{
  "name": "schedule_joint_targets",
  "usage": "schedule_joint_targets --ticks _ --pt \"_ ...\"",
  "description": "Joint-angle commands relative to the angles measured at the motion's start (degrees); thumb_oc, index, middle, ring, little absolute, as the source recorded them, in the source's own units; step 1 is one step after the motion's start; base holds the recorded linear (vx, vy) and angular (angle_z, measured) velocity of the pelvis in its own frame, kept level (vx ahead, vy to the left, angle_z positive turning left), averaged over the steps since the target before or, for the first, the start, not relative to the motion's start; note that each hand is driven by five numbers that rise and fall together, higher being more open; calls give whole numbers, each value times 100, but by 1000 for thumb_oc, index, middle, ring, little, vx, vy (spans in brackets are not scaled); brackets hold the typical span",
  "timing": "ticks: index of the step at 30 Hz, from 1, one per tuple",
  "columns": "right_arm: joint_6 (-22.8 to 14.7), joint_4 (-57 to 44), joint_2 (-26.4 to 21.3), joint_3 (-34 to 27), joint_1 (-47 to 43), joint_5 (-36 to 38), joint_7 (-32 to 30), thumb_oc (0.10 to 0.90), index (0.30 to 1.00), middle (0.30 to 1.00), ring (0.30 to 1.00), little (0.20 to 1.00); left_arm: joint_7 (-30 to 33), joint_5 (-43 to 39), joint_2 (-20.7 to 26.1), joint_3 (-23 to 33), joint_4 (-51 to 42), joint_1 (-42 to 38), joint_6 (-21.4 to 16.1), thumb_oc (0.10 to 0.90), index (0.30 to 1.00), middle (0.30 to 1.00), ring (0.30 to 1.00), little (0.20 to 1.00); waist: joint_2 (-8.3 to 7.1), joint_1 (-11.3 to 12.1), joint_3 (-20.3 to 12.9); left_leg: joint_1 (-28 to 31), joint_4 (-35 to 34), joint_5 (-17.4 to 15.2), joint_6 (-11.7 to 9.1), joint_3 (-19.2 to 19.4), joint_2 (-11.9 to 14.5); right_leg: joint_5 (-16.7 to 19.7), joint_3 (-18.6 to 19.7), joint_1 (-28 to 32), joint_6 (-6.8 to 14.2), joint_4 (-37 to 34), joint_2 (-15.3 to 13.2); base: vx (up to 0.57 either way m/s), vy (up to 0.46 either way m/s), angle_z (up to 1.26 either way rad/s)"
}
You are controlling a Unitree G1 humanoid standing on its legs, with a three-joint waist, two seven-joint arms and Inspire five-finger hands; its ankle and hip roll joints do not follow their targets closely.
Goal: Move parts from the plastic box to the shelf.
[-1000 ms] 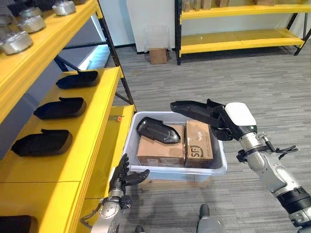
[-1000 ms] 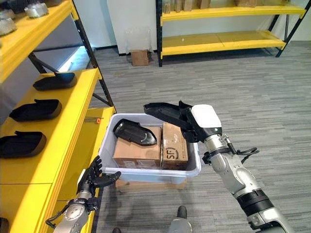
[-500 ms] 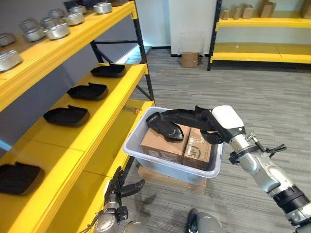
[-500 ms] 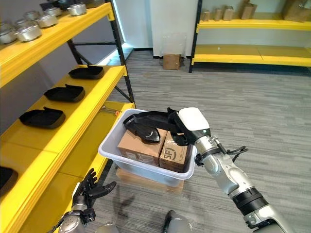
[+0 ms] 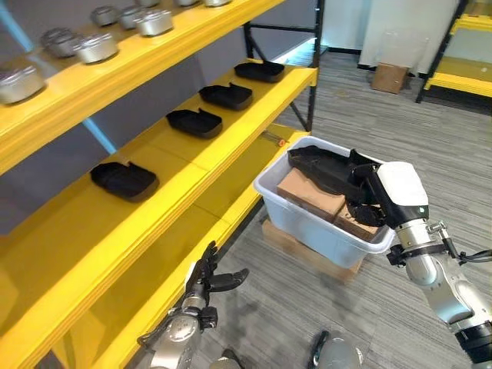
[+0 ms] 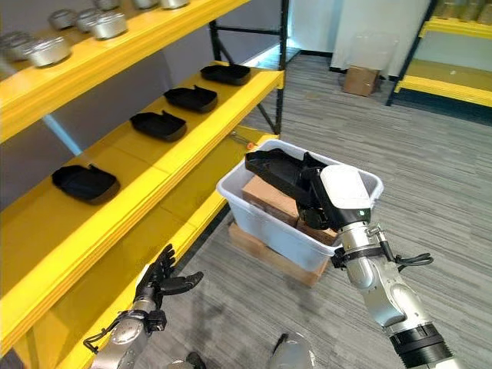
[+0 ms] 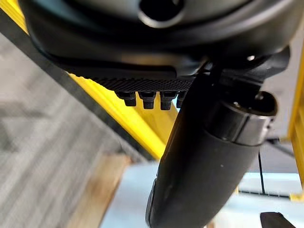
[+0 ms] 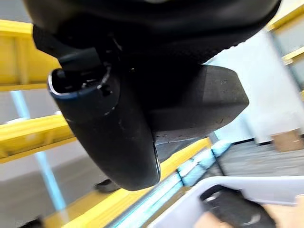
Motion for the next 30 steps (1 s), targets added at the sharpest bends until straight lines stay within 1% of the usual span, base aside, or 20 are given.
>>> schedule_joint_targets --ticks 1,5,7,12,16,18,19,20,21,22,23,24,25,26,27,28,30 --pt "-232 -489 53 -374 -715 -94 -584 400 300 300 300 300 67 308 107 247 -531 -224 -531 900 1000 1000 1000 1000 -229 -95 -435 706 -695 157 -35 -42 -55 1222 -28 318 517 -734 -183 20 88 6" --pt "-213 -454 127 -314 -782 -97 -551 400 300 300 300 300 36 352 113 243 -602 -176 -528 900 1000 1000 1000 1000 -331 -31 -506 670 -719 81 28 -80 -184 1410 -113 379 624 -870 -288 17 87 -1" --pt "-210 -432 155 -302 -798 -96 -545 400 300 300 300 300 27 356 119 259 -625 -161 -532 900 1000 1000 1000 1000 -357 -32 -520 659 -717 44 60 -102 -230 1456 -120 388 651 -897 -312 16 82 6" --pt "-162 -320 271 -186 -909 -83 -462 400 300 300 300 300 27 438 197 333 -718 -113 -537 900 1000 1000 1000 1000 -490 71 -542 523 -581 -167 218 -255 -480 1786 -161 507 824 -1023 -508 44 111 18" --pt "-127 -260 349 -149 -962 -74 -436 400 300 300 300 300 44 442 281 417 -787 -97 -537 900 1000 1000 1000 1000 -552 185 -502 400 -391 -345 358 -406 -665 1983 -197 644 873 -1067 -665 64 133 27" --pt "-89 -231 396 -130 -1005 -98 -446 400 300 300 300 300 60 448 329 453 -824 -85 -529 900 1000 1000 1000 1000 -580 253 -489 340 -314 -443 457 -490 -824 2141 -222 723 913 -1091 -788 59 158 24" --pt "-89 -224 401 -129 -1012 -100 -449 400 300 300 300 300 62 449 334 454 -830 -84 -525 900 1000 1000 1000 1000 -589 244 -485 332 -303 -453 470 -499 -837 2155 -231 731 917 -1099 -801 50 163 27" --pt "-72 -211 422 -121 -1029 -122 -457 400 300 300 300 300 70 460 361 471 -893 -79 -529 900 1000 1000 1000 1000 -602 268 -475 299 -282 -494 528 -540 -927 2212 -250 769 933 -1087 -873 69 234 23" --pt "-45 -185 477 -81 -1065 -147 -474 400 300 300 300 300 103 500 412 486 -943 -97 -516 900 1000 1000 1000 1000 -590 268 -448 323 -368 -535 644 -620 -1085 2294 -143 718 932 -882 -997 91 284 29" --pt "-36 -165 506 -54 -1062 -132 -452 400 300 300 300 300 104 522 430 464 -944 -112 -520 900 1000 1000 1000 1000 -591 244 -431 354 -442 -548 700 -668 -1173 2370 26 660 923 -762 -1053 91 256 32" --pt "-27 -144 510 -41 -1056 -139 -444 400 300 300 300 300 96 543 452 424 -949 -148 -512 900 1000 1000 1000 1000 -586 193 -418 372 -484 -566 735 -736 -1219 2452 253 598 914 -666 -1041 28 153 52" --pt "-26 -134 497 -31 -1048 -142 -427 400 300 300 300 300 108 571 480 353 -913 -218 -514 900 1000 1000 1000 1000 -604 52 -391 349 -565 -459 812 -758 -1305 2608 765 409 813 -619 -940 71 245 62" --pt "-46 -121 438 -67 -973 -130 -415 400 300 300 300 300 113 585 474 248 -783 -354 -521 900 1000 1000 1000 1000 -504 -203 -378 446 -888 -336 852 -1003 -1398 2182 1949 -130 624 -491 -141 96 251 92" --pt "-64 -129 411 -109 -906 -105 -414 400 300 300 300 300 96 616 454 205 -701 -412 -525 900 1000 1000 1000 1000 -460 -254 -370 511 -1009 -296 860 -1089 -1441 1929 2229 -337 535 -387 210 105 197 88" --pt "-64 -133 408 -115 -905 -104 -413 400 300 300 300 300 96 617 451 202 -694 -420 -529 900 1000 1000 1000 1000 -461 -242 -380 498 -1028 -265 855 -1077 -1438 1940 2234 -365 515 -386 216 86 97 84" --pt "-109 -171 402 -176 -808 -55 -424 400 300 300 300 300 65 679 417 125 -629 -498 -516 900 1000 1000 1000 1000 -421 -350 -378 554 -1139 -230 873 -1237 -1490 1671 2453 -549 413 -306 579 84 58 60" --pt "-181 -243 390 -322 -636 -13 -446 400 300 300 300 300 35 741 341 25 -546 -616 -501 900 1000 1000 1000 1000 -421 -520 -388 588 -1230 -201 878 -1516 -1557 1478 2706 -813 327 -368 1030 141 12 68"
